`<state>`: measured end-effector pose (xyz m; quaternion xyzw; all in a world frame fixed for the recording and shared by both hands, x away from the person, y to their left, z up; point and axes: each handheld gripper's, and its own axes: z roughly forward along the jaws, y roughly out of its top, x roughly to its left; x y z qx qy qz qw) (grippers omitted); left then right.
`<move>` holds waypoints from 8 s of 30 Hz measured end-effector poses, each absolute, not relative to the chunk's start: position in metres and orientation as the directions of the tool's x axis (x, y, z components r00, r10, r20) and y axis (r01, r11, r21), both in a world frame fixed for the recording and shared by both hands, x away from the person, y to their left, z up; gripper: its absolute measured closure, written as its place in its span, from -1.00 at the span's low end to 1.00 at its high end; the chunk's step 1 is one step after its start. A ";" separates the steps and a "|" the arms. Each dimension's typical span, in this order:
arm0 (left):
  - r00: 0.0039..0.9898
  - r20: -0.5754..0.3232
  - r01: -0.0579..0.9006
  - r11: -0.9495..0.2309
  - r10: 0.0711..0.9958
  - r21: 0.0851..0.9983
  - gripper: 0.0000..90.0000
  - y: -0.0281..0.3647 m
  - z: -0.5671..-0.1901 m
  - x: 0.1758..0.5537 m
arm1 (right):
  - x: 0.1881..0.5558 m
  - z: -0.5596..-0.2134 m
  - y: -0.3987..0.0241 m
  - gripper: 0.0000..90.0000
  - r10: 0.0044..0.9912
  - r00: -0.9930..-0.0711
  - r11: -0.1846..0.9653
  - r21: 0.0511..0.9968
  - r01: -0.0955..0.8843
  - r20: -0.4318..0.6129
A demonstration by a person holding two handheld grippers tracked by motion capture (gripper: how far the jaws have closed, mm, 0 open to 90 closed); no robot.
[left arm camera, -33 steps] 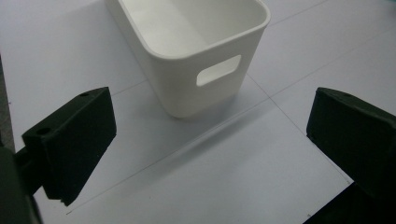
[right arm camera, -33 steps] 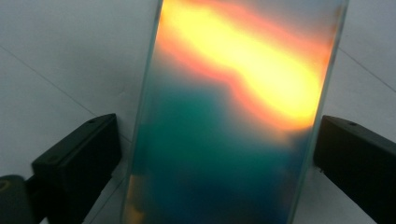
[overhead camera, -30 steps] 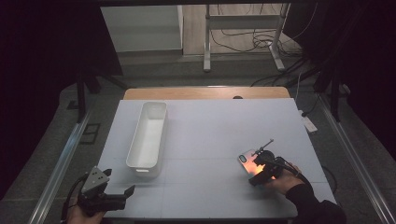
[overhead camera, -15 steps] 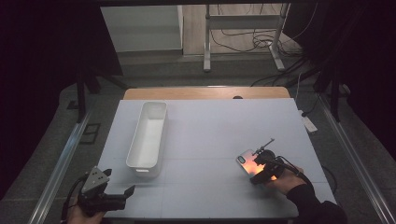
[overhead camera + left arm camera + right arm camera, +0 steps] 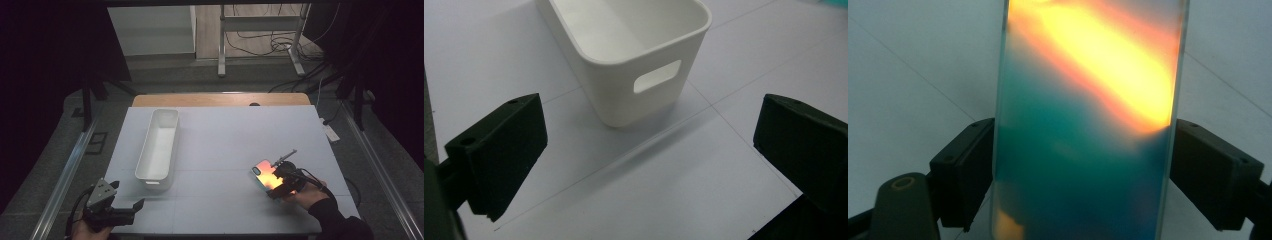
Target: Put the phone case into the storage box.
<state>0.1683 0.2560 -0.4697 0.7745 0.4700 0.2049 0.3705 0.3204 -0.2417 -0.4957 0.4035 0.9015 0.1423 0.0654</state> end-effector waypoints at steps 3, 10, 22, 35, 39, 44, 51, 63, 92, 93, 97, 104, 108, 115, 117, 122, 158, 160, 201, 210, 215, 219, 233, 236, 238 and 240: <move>0.478 -0.028 0.573 -0.287 0.878 0.768 -0.98 0.256 -0.470 0.168 | 0.320 -0.493 -0.245 -0.63 0.747 -0.665 0.625 0.337 0.704 0.004; 0.510 -0.024 0.562 -0.313 0.860 0.766 -1.00 0.254 -0.469 0.168 | 0.319 -0.485 -0.247 -0.63 0.737 -0.676 0.618 0.389 0.683 0.017; 0.575 -0.082 0.535 -0.297 0.814 0.791 -1.00 0.256 -0.464 0.175 | 0.315 -0.475 -0.246 -0.63 0.698 -0.716 0.635 0.458 0.622 0.006; 0.670 -0.100 0.476 -0.323 0.736 0.818 -1.00 0.241 -0.458 0.189 | 0.312 -0.467 -0.247 -0.63 0.680 -0.733 0.625 0.511 0.590 0.015; 0.697 -0.086 0.450 -0.342 0.712 0.825 -1.00 0.235 -0.456 0.197 | 0.309 -0.463 -0.246 -0.63 0.664 -0.748 0.632 0.527 0.568 0.009; 0.718 -0.073 0.423 -0.351 0.692 0.835 -1.00 0.229 -0.451 0.207 | 0.307 -0.460 -0.246 -0.63 0.660 -0.751 0.627 0.544 0.558 0.010; 0.741 -0.065 0.411 -0.375 0.668 0.831 -1.00 0.216 -0.449 0.214 | 0.305 -0.456 -0.244 -0.63 0.637 -0.771 0.629 0.569 0.530 0.014; 0.775 -0.061 0.384 -0.393 0.629 0.836 -1.00 0.194 -0.445 0.226 | 0.297 -0.450 -0.238 -0.63 0.563 -0.827 0.648 0.613 0.452 0.015; 0.872 -0.071 0.290 -0.397 0.484 0.871 -1.00 0.159 -0.443 0.252 | 0.283 -0.438 -0.223 -0.63 0.385 -0.921 0.636 0.707 0.307 0.053; 0.876 -0.071 0.287 -0.397 0.477 0.872 -1.00 0.158 -0.442 0.253 | 0.282 -0.438 -0.222 -0.63 0.375 -0.925 0.635 0.713 0.299 0.054; 0.892 -0.080 0.273 -0.390 0.446 0.879 -1.00 0.152 -0.441 0.256 | 0.280 -0.436 -0.218 -0.63 0.341 -0.938 0.630 0.726 0.276 0.060; 0.904 -0.079 0.262 -0.398 0.420 0.879 -1.00 0.140 -0.442 0.258 | 0.277 -0.435 -0.214 -0.63 0.297 -0.952 0.618 0.746 0.248 0.071; 0.914 -0.083 0.253 -0.398 0.398 0.882 -1.00 0.135 -0.442 0.259 | 0.276 -0.434 -0.212 -0.63 0.278 -0.957 0.612 0.753 0.240 0.079; 0.932 -0.096 0.235 -0.380 0.351 0.895 -1.00 0.126 -0.440 0.262 | 0.273 -0.432 -0.207 -0.63 0.238 -0.967 0.598 0.770 0.221 0.093; 0.936 -0.100 0.231 -0.375 0.339 0.898 -1.00 0.124 -0.440 0.263 | 0.273 -0.432 -0.206 -0.63 0.234 -0.967 0.597 0.771 0.222 0.097; 0.947 -0.110 0.220 -0.361 0.302 0.906 -1.00 0.118 -0.439 0.266 | 0.271 -0.431 -0.203 -0.64 0.202 -0.974 0.588 0.782 0.206 0.104; 0.990 -0.122 0.136 -0.316 0.064 0.939 -0.94 0.087 -0.433 0.262 | 0.262 -0.430 -0.188 -0.64 0.046 -0.986 0.553 0.818 0.158 0.159; 0.992 -0.118 0.129 -0.318 0.053 0.939 -0.92 0.087 -0.433 0.262 | 0.262 -0.430 -0.188 -0.64 0.042 -0.986 0.551 0.819 0.157 0.161; 0.966 -0.166 0.233 -0.392 0.198 0.890 -0.62 0.097 -0.434 0.269 | 0.264 -0.445 -0.192 -0.94 0.152 -0.986 0.663 0.734 0.150 0.064; 0.953 -0.138 0.245 -0.418 0.271 0.875 -0.62 0.098 -0.434 0.271 | 0.262 -0.448 -0.201 -0.94 0.237 -0.971 0.696 0.694 0.183 0.018; 0.945 -0.133 0.258 -0.432 0.298 0.864 -0.62 0.100 -0.434 0.274 | 0.261 -0.450 -0.211 -0.95 0.301 -0.954 0.709 0.670 0.222 -0.001; 0.939 -0.130 0.268 -0.437 0.319 0.858 -0.62 0.101 -0.433 0.276 | 0.261 -0.451 -0.217 -0.95 0.332 -0.943 0.711 0.661 0.242 -0.012; 0.905 -0.147 0.332 -0.445 0.400 0.832 -0.62 0.106 -0.432 0.288 | 0.255 -0.456 -0.235 -0.98 0.437 -0.897 0.707 0.641 0.297 -0.067; 0.897 -0.143 0.339 -0.445 0.418 0.829 -0.62 0.108 -0.431 0.291 | 0.253 -0.458 -0.240 -0.98 0.456 -0.887 0.709 0.634 0.310 -0.076; 0.892 -0.139 0.343 -0.442 0.430 0.829 -0.62 0.110 -0.429 0.293 | 0.253 -0.458 -0.243 -0.99 0.469 -0.879 0.707 0.630 0.319 -0.081; 0.888 -0.135 0.344 -0.440 0.439 0.830 -0.62 0.111 -0.428 0.294 | 0.252 -0.458 -0.246 -0.99 0.496 -0.865 0.699 0.626 0.346 -0.075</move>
